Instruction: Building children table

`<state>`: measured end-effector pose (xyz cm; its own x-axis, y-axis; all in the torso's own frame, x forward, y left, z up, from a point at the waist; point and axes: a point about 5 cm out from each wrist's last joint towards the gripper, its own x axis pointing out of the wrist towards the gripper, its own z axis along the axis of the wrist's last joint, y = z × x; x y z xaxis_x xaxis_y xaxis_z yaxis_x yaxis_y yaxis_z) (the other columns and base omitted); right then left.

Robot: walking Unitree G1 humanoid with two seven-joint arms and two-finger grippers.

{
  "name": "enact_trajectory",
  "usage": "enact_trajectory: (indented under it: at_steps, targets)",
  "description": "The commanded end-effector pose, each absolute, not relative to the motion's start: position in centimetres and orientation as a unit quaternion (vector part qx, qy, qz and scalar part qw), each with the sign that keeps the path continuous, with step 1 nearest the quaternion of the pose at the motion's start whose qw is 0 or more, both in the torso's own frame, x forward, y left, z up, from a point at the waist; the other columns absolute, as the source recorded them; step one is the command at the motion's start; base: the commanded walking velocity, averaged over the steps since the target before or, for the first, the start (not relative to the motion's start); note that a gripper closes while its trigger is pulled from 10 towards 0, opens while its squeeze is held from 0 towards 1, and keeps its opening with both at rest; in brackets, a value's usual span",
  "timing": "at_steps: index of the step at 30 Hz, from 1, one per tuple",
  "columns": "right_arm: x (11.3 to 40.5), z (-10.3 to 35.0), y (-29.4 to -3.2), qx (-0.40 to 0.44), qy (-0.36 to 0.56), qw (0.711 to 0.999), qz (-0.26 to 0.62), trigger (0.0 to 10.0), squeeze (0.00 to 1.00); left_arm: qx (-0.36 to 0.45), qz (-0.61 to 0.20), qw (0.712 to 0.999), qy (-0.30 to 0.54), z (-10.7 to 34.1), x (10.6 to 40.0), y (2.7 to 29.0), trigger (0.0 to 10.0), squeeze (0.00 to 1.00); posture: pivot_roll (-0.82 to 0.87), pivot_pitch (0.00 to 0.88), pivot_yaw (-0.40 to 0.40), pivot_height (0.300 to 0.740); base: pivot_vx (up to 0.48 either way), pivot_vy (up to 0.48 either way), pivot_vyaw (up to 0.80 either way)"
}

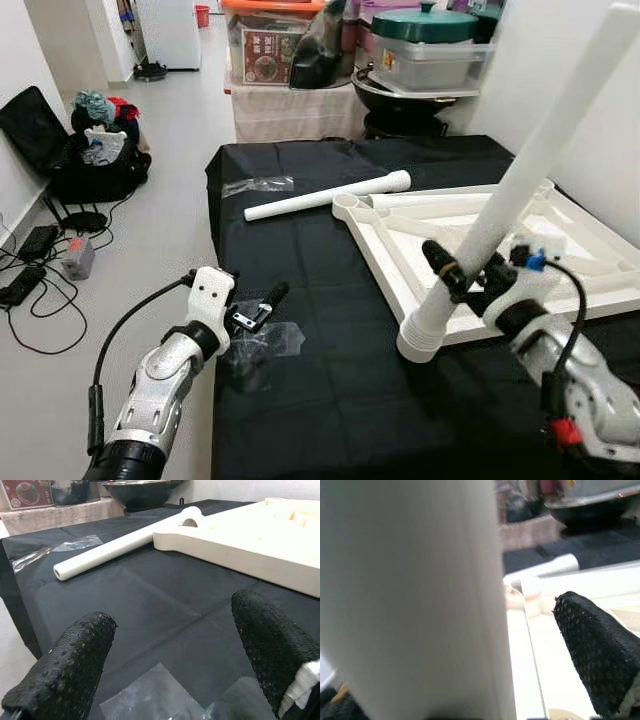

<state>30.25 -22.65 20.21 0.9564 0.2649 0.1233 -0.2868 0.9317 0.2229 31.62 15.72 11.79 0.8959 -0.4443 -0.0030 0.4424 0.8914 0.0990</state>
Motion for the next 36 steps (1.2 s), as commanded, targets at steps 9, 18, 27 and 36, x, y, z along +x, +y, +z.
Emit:
enact_trajectory:
  at_steps: [9,18,27,36]
  targets:
    - [30.6,21.7,-22.9,0.12,-0.079,0.97,0.198,10.0,0.0,0.049,-0.229,0.972,0.001,11.3,31.4,15.9,10.0,0.0,0.05,0.0,-0.079,0.74,0.0,0.0,0.0]
    - [30.7,22.4,-23.2,0.105,-0.085,0.962,0.236,8.2,0.0,0.05,-0.228,0.972,0.002,11.3,31.3,16.0,10.0,0.0,0.06,0.0,-0.078,0.74,0.0,0.0,0.0]
    - [30.8,22.6,-23.8,0.101,-0.085,0.959,0.251,8.2,0.0,0.052,-0.232,0.971,0.001,11.4,31.5,15.9,10.0,0.0,0.06,0.0,-0.072,0.74,0.0,0.0,0.0]
    - [31.0,22.6,-24.0,0.104,-0.088,0.957,0.256,0.0,0.0,0.053,-0.232,0.971,0.001,11.4,31.6,15.9,10.0,0.0,0.06,0.0,-0.075,0.74,0.0,0.0,0.0]
